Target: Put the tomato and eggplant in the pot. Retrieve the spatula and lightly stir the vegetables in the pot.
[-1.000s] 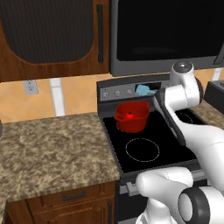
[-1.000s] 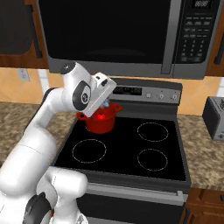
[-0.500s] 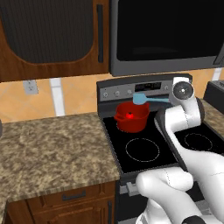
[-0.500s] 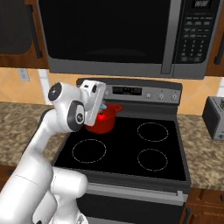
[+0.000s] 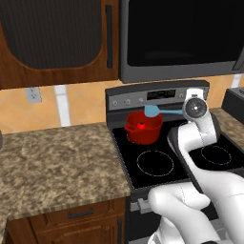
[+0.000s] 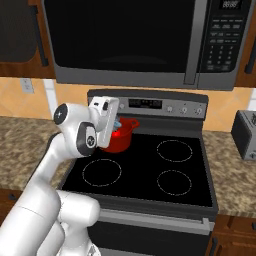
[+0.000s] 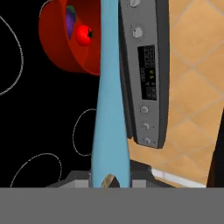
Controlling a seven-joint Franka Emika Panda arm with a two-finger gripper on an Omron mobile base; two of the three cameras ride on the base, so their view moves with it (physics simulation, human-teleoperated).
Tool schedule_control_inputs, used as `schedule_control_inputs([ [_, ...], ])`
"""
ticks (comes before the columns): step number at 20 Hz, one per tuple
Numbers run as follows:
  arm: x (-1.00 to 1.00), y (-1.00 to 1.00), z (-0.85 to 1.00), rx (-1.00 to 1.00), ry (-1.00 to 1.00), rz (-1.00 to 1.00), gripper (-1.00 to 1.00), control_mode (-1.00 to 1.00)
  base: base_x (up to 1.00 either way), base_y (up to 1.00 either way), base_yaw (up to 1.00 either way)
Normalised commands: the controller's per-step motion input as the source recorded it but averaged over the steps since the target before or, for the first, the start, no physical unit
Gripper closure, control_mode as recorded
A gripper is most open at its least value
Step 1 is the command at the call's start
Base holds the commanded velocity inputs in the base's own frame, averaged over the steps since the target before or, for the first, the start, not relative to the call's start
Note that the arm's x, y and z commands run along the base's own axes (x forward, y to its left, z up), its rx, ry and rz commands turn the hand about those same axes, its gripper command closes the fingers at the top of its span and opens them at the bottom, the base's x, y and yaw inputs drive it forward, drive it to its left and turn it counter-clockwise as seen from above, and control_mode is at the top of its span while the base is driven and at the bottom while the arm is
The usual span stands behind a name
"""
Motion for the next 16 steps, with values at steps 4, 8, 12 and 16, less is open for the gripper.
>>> schedule_control_inputs([
  [4, 0.01, 0.0, 0.0, -0.01, 0.0, 0.0, 1.0, -1.0, 0.0, 0.0, 0.0],
  [8, 0.25, -0.07, 0.0, -0.18, 0.0, 0.0, 1.0, -1.0, 0.0, 0.0, 0.0],
  [12, 0.32, -0.03, 0.0, -0.14, 0.0, 0.0, 1.0, -1.0, 0.0, 0.0, 0.0],
  [16, 0.44, 0.0, 0.0, -0.13, 0.02, 0.08, 1.0, -1.0, 0.0, 0.0, 0.0],
])
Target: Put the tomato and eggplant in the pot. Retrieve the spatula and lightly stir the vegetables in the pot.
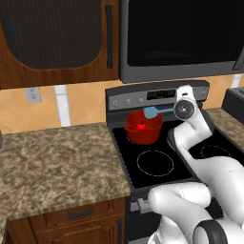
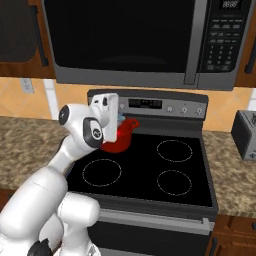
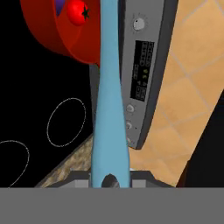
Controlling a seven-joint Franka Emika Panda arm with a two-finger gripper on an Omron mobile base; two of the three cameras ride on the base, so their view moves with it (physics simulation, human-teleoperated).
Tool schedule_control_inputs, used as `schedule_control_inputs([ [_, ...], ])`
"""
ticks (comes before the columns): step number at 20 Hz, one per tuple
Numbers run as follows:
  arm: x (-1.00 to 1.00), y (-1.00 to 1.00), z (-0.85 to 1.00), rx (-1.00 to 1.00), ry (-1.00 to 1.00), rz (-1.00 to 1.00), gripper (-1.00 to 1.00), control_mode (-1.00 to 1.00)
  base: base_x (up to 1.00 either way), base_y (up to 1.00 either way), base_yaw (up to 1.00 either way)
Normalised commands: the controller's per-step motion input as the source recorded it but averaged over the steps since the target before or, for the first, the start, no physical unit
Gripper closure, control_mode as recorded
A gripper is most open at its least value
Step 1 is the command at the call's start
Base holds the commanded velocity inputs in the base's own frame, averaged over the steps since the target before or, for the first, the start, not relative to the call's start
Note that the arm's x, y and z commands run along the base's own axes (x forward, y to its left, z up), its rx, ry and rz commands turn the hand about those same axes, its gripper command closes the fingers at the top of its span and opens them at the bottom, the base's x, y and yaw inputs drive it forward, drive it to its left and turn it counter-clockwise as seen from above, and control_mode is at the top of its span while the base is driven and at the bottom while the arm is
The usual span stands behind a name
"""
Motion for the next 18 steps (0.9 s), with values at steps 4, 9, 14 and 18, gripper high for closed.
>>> schedule_control_inputs([
  [4, 0.42, 0.0, 0.0, -0.29, 0.03, 0.26, 1.0, -1.0, 0.0, 0.0, 0.0],
  [9, 0.37, 0.0, 0.0, -0.35, 0.02, 0.25, 1.0, -1.0, 0.0, 0.0, 0.0],
  [14, 0.26, 0.0, -0.01, -0.33, 0.02, 0.14, 1.0, -1.0, 0.0, 0.0, 0.0],
  [18, 0.27, 0.0, 0.0, -0.34, 0.06, 0.01, 1.0, -1.0, 0.0, 0.0, 0.0],
])
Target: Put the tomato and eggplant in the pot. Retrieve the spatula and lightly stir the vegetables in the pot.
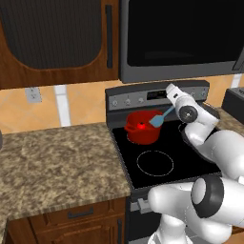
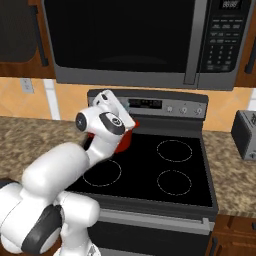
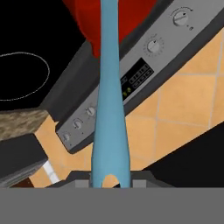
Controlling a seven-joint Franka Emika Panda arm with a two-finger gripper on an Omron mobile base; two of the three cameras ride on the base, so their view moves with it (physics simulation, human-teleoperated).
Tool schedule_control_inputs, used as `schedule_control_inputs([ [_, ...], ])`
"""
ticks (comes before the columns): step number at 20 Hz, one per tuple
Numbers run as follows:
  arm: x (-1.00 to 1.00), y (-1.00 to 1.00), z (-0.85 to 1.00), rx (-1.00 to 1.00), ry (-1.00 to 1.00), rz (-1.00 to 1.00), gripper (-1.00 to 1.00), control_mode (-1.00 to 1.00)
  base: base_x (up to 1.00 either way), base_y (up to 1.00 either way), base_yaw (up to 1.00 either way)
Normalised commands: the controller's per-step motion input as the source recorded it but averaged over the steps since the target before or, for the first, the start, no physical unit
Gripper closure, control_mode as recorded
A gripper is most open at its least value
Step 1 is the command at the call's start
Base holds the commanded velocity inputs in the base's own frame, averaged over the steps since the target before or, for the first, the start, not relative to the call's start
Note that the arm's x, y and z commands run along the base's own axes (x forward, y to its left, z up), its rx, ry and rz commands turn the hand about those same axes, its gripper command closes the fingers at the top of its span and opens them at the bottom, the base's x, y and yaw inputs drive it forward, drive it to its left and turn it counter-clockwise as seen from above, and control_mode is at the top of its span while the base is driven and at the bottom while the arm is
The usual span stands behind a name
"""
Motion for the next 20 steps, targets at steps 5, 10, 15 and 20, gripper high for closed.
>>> schedule_control_inputs([
  [5, 0.17, 0.07, -0.05, -0.21, 0.0, 0.0, 1.0, -1.0, 0.0, 0.0, 0.0],
  [10, 0.14, 0.43, -0.1, -0.09, 0.0, 0.0, 1.0, -1.0, 0.0, 0.0, 0.0],
  [15, 0.24, 0.26, -0.03, -0.08, 0.01, 0.0, 1.0, -1.0, 0.0, 0.0, 0.0],
  [20, 0.17, 0.16, -0.1, -0.08, 0.0, 0.0, 1.0, -1.0, 0.0, 0.0, 0.0],
])
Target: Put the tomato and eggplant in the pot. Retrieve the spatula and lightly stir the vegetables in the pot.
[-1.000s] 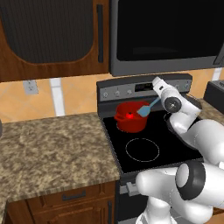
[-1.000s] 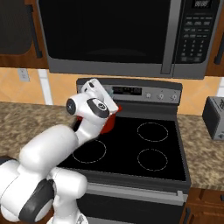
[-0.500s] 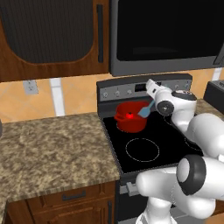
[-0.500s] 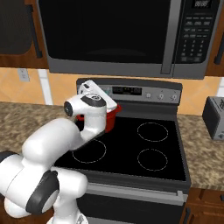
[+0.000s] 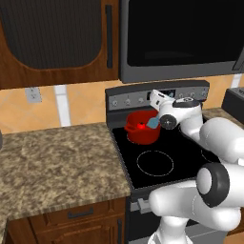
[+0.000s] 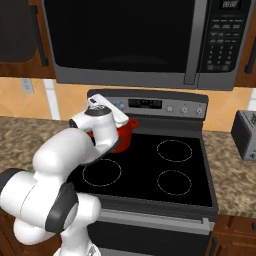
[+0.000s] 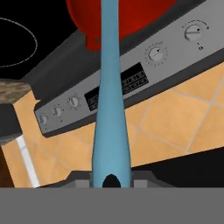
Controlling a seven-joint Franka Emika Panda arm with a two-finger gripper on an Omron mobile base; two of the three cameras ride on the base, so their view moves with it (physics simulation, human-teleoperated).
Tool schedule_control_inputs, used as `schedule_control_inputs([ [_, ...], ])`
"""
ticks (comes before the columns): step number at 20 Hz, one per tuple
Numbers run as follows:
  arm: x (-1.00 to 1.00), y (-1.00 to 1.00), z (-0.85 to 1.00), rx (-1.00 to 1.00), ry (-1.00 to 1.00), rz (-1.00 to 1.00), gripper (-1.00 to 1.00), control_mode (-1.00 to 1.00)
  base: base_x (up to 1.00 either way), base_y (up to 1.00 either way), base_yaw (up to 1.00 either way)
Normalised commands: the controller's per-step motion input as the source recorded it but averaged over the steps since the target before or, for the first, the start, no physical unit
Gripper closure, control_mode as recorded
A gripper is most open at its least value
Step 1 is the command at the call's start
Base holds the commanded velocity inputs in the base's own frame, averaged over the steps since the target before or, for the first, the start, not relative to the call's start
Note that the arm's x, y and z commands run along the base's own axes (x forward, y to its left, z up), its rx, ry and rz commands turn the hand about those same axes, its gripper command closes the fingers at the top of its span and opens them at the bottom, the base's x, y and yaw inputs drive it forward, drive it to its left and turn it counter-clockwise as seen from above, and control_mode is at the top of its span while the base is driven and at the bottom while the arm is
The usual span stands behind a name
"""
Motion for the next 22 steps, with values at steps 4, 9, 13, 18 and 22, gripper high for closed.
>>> schedule_control_inputs([
  [4, 0.0, 0.13, -0.01, -0.04, 0.0, 0.02, 1.0, -1.0, 0.0, 0.0, 0.0],
  [9, 0.0, 0.31, -0.08, -0.02, 0.01, 0.11, 1.0, -1.0, 0.0, 0.0, 0.0],
  [13, 0.0, 0.24, -0.14, -0.02, 0.03, 0.13, 1.0, -1.0, 0.0, 0.0, 0.0],
  [18, 0.17, 0.01, -0.41, 0.0, 0.0, 0.03, 1.0, -1.0, 0.0, 0.0, 0.0],
  [22, 0.17, 0.0, -0.31, 0.0, 0.0, 0.01, 1.0, -1.0, 0.0, 0.0, 0.0],
])
